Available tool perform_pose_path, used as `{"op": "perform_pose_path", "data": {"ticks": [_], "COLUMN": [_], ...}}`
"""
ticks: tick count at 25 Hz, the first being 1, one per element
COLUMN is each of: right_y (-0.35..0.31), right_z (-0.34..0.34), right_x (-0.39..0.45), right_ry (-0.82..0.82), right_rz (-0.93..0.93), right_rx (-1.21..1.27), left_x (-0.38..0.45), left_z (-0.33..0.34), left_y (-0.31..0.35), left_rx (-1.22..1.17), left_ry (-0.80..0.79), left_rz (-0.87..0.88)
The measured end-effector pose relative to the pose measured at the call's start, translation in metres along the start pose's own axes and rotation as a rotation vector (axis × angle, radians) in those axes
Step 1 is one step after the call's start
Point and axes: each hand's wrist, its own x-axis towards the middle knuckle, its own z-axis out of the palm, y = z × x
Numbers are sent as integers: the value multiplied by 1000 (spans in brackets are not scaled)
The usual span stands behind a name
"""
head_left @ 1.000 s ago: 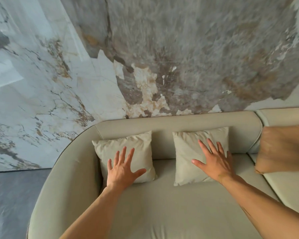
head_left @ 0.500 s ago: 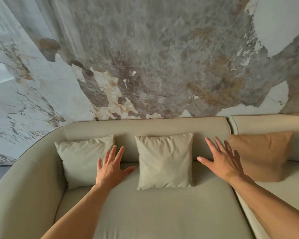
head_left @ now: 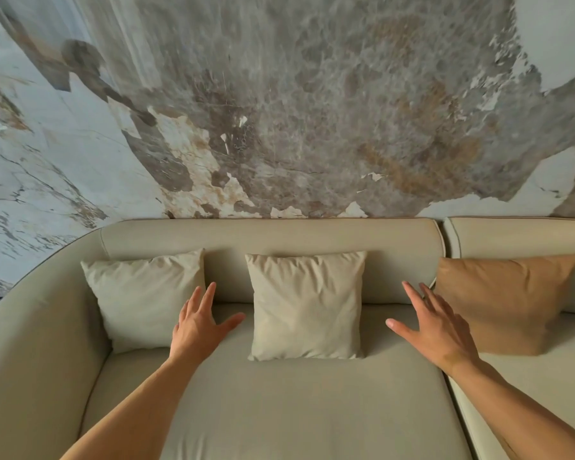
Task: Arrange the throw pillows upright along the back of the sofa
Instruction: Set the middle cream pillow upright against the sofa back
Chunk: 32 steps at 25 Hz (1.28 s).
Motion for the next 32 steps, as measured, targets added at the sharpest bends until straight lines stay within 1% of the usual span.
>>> {"op": "perform_pose_path", "data": {"ticks": [2, 5, 7, 9, 11, 14, 17, 20, 22, 24, 28, 32], "right_y": [-2, 1, 2, 3, 10, 23, 33, 36, 32, 31, 30, 30], "right_z": [10, 33, 53, 80, 118, 181, 248, 297, 319, 327, 318, 308], "right_x": [9, 34, 64, 95, 133, 178, 202, 212, 216, 221, 223, 230], "right_ry": [-17, -67, -121, -129, -151, -282, -403, -478, -502, -498, -460, -424], "right_rz": [0, 27, 62, 129, 160, 220, 298, 317, 314, 301, 282, 255], "right_rx": [16, 49, 166, 357, 458, 556, 671, 811, 950, 1028, 1051, 1087], "left_x": [22, 59, 83, 107, 127, 151, 178, 197, 204, 210, 221, 223], "left_z": [12, 44, 67, 94, 129, 186, 235, 268, 281, 290, 294, 294], "left_y": [-6, -19, -26, -35, -45, -61, -78, -84, -88, -88, -79, -67], "left_rx": [-73, -109, -93, -87, -130, -142, -139, -326, -398, -460, -566, -588], "left_ry": [-23, -50, -84, -126, -180, -262, -301, -390, -433, -454, -435, -364], "left_rz": [-21, -2, -8, -13, -21, -58, -113, -195, -198, -191, -163, -131]}}
